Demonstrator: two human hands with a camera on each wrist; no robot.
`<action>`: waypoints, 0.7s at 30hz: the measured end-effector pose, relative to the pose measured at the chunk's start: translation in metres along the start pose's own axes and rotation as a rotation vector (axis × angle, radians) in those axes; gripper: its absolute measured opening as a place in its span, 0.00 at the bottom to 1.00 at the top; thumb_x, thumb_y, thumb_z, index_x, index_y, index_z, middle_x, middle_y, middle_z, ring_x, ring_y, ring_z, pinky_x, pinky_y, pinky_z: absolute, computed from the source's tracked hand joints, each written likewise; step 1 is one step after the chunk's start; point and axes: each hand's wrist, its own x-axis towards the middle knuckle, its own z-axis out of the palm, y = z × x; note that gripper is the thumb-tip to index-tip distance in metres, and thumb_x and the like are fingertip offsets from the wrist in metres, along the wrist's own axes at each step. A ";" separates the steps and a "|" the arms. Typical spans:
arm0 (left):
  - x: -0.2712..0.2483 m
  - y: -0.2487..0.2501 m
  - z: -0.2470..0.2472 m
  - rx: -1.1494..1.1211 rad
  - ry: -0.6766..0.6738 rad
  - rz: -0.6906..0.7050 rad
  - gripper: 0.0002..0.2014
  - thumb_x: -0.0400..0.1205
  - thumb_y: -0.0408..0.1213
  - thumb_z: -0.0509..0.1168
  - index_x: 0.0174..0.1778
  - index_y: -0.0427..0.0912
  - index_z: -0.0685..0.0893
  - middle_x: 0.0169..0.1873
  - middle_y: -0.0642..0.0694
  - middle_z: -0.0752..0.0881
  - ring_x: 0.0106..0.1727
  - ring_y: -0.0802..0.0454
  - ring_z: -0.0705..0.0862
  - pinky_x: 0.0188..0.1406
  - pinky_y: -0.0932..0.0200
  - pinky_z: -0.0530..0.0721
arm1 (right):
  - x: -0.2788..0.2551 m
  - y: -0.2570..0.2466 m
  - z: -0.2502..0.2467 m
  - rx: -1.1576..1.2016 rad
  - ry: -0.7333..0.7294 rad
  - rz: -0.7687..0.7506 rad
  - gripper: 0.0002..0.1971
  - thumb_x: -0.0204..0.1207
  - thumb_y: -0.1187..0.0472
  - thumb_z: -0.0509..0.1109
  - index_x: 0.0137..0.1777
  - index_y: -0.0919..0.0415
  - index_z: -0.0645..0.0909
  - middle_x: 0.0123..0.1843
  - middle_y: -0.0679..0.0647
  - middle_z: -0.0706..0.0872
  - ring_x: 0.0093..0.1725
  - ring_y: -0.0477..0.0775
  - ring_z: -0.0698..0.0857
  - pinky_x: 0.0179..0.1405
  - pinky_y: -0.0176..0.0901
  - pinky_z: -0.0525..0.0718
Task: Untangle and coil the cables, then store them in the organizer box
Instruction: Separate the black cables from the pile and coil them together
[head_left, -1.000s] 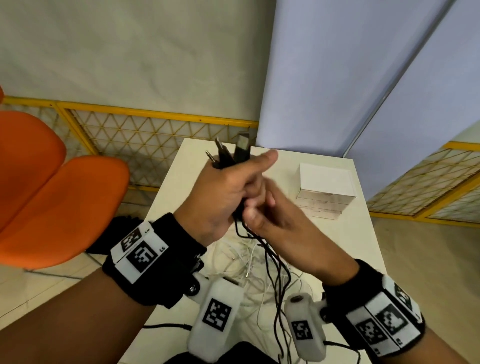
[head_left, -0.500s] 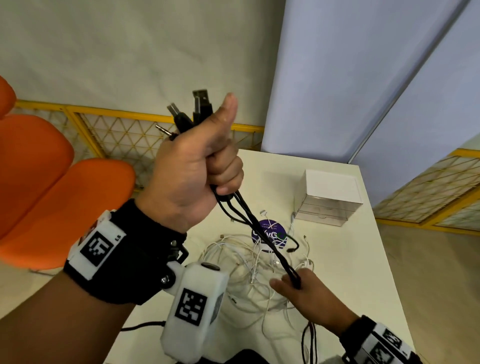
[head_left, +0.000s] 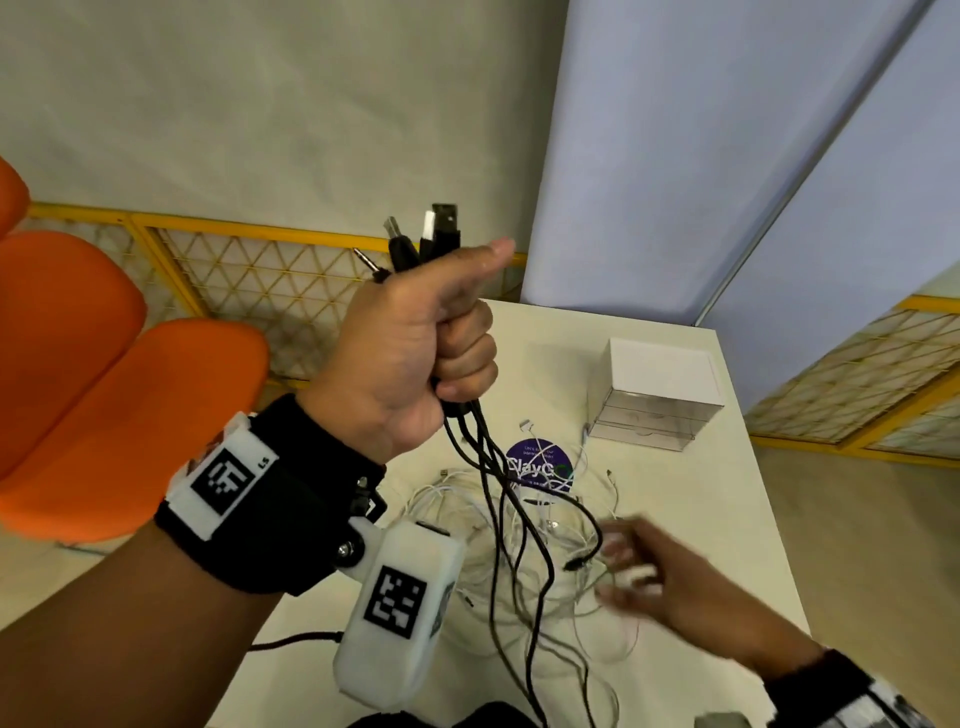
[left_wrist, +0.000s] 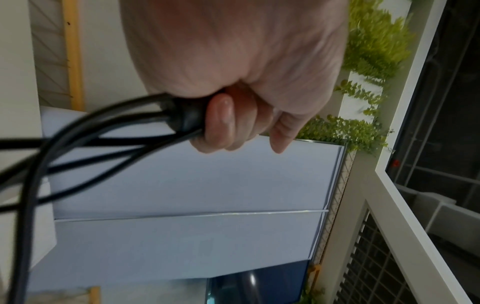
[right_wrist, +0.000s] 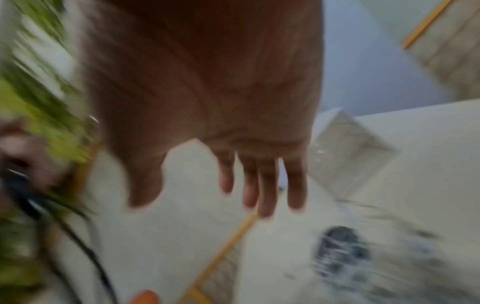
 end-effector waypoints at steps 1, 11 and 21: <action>0.000 -0.004 0.002 0.004 -0.016 -0.008 0.26 0.74 0.43 0.69 0.22 0.50 0.56 0.15 0.53 0.52 0.17 0.54 0.47 0.17 0.65 0.50 | -0.001 -0.032 -0.006 0.067 0.162 -0.083 0.34 0.58 0.26 0.77 0.61 0.44 0.81 0.53 0.48 0.88 0.55 0.44 0.87 0.56 0.47 0.85; 0.001 -0.021 0.019 -0.036 -0.011 0.007 0.22 0.72 0.37 0.70 0.23 0.46 0.61 0.15 0.52 0.56 0.15 0.56 0.52 0.18 0.62 0.53 | 0.000 -0.189 0.030 0.239 0.058 -0.281 0.24 0.81 0.40 0.63 0.31 0.59 0.72 0.22 0.50 0.71 0.21 0.49 0.69 0.25 0.42 0.70; 0.010 -0.040 -0.030 -0.423 0.344 -0.095 0.23 0.80 0.34 0.69 0.19 0.47 0.70 0.17 0.52 0.56 0.17 0.55 0.57 0.29 0.58 0.73 | 0.015 -0.169 0.024 0.002 0.076 -0.232 0.33 0.83 0.38 0.60 0.33 0.71 0.65 0.27 0.56 0.62 0.25 0.49 0.59 0.23 0.38 0.58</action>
